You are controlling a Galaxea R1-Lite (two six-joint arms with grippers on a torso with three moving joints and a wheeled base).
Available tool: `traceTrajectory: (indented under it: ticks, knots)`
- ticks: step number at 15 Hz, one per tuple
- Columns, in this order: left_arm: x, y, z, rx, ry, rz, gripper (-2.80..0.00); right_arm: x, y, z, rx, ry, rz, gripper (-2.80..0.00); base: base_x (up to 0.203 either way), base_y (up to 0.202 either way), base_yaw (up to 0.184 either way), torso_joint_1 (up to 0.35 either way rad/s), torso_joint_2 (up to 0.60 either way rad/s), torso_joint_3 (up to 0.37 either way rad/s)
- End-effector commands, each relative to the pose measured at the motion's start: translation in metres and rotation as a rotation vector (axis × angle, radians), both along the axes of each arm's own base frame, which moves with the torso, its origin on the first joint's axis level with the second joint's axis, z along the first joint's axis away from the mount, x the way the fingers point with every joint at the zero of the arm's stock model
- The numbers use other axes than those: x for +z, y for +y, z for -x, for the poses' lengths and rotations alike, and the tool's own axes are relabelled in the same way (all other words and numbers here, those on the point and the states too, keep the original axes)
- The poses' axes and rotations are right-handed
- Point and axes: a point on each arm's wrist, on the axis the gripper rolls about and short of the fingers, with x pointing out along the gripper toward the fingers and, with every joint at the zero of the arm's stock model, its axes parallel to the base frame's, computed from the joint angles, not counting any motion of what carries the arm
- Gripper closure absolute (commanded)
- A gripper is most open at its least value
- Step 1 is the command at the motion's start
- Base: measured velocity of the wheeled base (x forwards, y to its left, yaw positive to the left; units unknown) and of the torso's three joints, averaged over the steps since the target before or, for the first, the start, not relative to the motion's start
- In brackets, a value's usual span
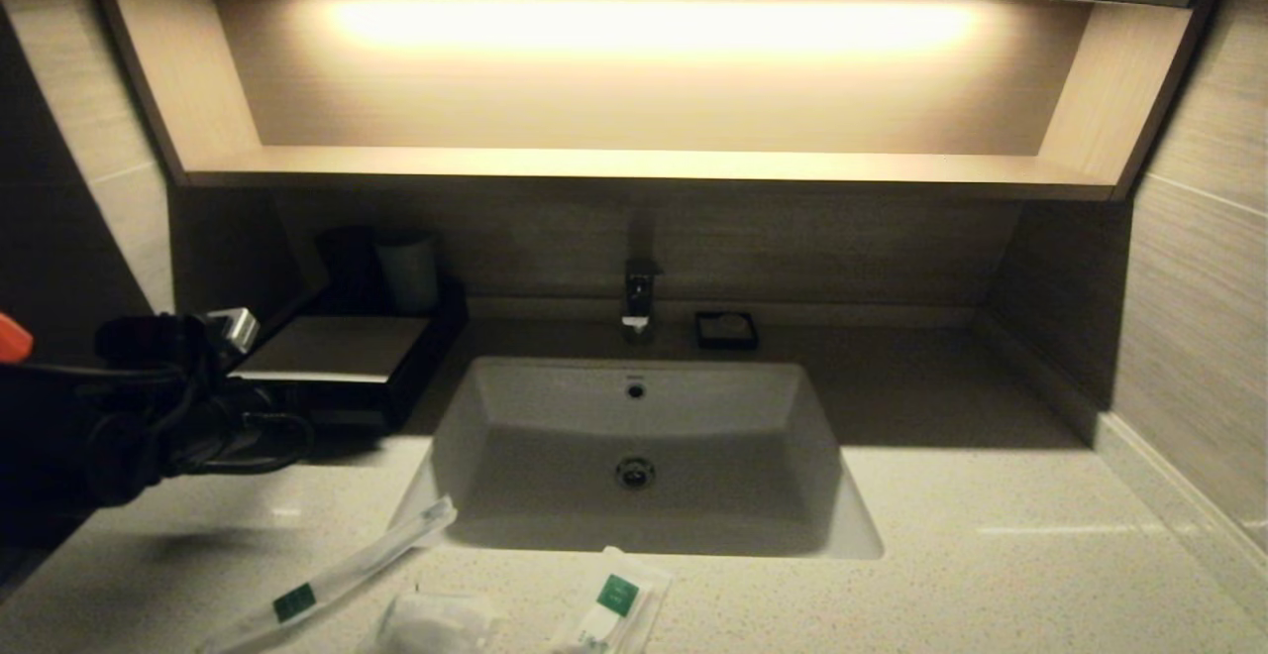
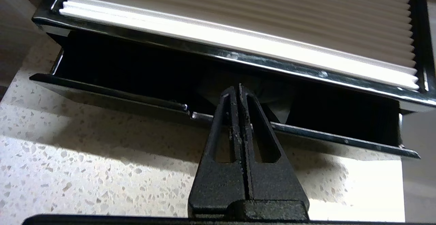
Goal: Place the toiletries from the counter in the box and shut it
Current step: Open the drawer
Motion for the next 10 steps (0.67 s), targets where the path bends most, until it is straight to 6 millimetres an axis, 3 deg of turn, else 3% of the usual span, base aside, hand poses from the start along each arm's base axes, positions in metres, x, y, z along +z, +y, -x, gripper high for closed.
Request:
traceTrajectory:
  ticks: [1, 10]
  knots:
    - [-0.0026, 0.0004, -0.0016, -0.001, 0.001, 0.002, 0.0, -0.0004, 0.0, 0.0, 0.0, 0.0, 0.0, 0.0, 0.0, 0.0, 0.0, 0.0, 0.0, 0.0]
    - [-0.0049, 0.0014, -0.0062, 0.003, -0.008, 0.003, 0.0, -0.0004, 0.0, -0.0001, 0.0, 0.001, 0.0, 0.0, 0.0, 0.0, 0.0, 0.0, 0.0, 0.0]
